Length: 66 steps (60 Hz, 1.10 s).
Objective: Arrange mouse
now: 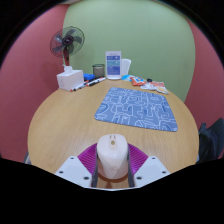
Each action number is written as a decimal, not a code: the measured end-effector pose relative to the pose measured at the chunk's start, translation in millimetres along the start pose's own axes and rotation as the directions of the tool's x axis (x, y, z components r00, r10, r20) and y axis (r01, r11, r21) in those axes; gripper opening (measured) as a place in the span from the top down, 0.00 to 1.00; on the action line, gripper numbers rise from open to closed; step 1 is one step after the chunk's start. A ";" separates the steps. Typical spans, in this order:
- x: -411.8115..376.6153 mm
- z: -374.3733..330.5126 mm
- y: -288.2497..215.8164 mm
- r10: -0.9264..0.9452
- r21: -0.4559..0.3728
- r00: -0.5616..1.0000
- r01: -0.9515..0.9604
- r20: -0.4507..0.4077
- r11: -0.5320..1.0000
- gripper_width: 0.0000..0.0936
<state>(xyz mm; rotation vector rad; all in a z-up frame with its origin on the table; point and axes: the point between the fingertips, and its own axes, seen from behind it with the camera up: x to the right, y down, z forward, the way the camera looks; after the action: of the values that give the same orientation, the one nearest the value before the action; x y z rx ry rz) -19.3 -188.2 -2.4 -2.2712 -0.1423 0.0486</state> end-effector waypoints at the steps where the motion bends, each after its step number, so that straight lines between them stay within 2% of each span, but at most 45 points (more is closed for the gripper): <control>1: -0.5 -2.2 -2.6 0.001 0.002 1.000 -0.001 0.007 1.000 0.57; 7: -14.4 -20.0 -42.8 -0.028 0.063 0.999 0.025 0.039 0.998 0.57; 16: -22.1 -46.5 -168.2 0.004 0.255 0.995 -0.030 0.103 0.966 0.57; 21: 6.1 -41.3 -237.5 0.037 0.350 0.996 -0.061 0.075 0.935 0.57; 27: 59.1 -11.4 -281.0 0.097 0.374 0.995 -0.094 0.011 0.923 0.58; 30: 83.9 18.9 -278.9 0.135 0.356 0.991 -0.119 -0.021 0.927 0.58; 33: 100.5 51.1 -265.1 0.158 0.299 0.986 -0.136 -0.052 0.944 0.58; 44: 123.5 138.3 -176.1 0.166 0.090 0.981 -0.157 -0.097 0.983 0.57; 48: 124.1 151.5 -157.6 0.156 0.069 0.982 -0.149 -0.109 0.986 0.52; 57: 119.9 157.1 -136.4 0.144 0.018 0.985 -0.143 -0.093 0.990 0.42; 64: 116.6 128.8 -149.4 0.095 0.055 0.990 -0.090 -0.108 0.994 0.08; 66: 114.5 116.6 -154.1 0.090 0.068 0.990 -0.083 -0.109 0.994 0.12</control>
<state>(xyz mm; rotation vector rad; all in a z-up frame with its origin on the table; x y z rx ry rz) 71.3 12.7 40.9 -2.2103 0.0164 -0.0281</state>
